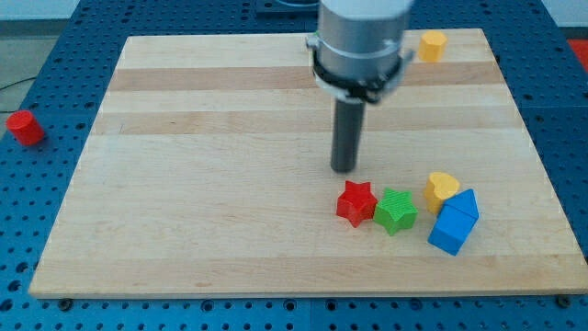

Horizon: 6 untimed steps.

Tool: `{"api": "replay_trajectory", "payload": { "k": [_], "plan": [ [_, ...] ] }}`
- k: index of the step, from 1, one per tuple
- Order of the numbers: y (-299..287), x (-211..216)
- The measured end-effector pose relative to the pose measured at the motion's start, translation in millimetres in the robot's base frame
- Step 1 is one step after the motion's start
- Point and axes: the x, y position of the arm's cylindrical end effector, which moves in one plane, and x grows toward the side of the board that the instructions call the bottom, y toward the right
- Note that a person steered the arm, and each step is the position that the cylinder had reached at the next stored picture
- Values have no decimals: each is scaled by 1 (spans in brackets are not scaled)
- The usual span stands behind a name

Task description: Place the green circle on top of the green star

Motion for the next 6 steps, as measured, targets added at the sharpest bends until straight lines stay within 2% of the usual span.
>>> {"api": "replay_trajectory", "payload": {
  "k": [1, 2, 3, 4, 5, 6],
  "plan": [
    [38, -109],
    [32, -185],
    [-1, -213],
    [-42, -217],
    [-53, -240],
    [-106, -224]
  ]
}}
